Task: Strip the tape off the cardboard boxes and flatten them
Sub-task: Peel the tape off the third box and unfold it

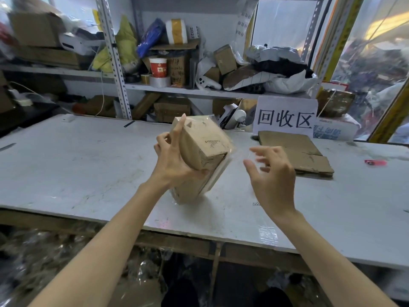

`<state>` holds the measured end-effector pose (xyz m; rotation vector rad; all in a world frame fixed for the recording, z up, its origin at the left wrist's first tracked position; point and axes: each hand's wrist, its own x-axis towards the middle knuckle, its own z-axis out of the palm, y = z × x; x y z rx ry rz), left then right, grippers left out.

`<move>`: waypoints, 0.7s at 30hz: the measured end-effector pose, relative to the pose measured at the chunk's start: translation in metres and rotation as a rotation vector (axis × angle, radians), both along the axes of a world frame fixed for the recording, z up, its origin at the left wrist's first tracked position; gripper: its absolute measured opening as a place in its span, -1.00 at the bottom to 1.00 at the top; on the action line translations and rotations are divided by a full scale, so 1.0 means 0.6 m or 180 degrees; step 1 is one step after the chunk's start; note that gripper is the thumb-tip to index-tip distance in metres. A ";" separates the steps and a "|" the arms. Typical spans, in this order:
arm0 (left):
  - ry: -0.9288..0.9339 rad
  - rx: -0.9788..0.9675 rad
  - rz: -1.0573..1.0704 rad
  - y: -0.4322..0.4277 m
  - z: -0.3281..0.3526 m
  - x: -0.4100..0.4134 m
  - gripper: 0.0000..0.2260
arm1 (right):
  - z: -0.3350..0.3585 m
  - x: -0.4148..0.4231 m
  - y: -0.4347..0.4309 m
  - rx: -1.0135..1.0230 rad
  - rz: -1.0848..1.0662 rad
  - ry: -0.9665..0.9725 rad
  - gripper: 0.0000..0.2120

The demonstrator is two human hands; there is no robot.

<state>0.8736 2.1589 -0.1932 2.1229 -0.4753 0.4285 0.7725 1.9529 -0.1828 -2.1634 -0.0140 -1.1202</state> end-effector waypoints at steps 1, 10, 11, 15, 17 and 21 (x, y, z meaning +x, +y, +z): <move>-0.0053 -0.0045 -0.0006 0.003 0.004 -0.001 0.16 | 0.005 0.005 0.001 0.0110 -0.0121 -0.0044 -0.84; -0.0045 0.0088 0.0009 0.016 0.003 -0.013 0.12 | 0.045 0.038 0.026 0.1317 0.0207 0.0240 -0.22; -0.0031 0.0111 0.0065 0.022 -0.003 -0.016 0.14 | 0.046 0.040 0.023 0.1221 0.0213 0.0321 -0.21; -0.0069 0.0182 0.0229 0.026 -0.016 -0.024 0.20 | 0.034 0.055 0.038 0.0382 0.0160 0.1536 -0.42; -0.0084 0.0222 0.0210 0.022 -0.019 -0.028 0.21 | 0.022 0.064 0.051 0.0514 0.0225 0.1620 -0.57; 0.0522 -0.0479 0.0350 0.016 -0.009 -0.022 0.12 | 0.009 0.069 0.065 0.1202 0.0463 0.1247 -0.84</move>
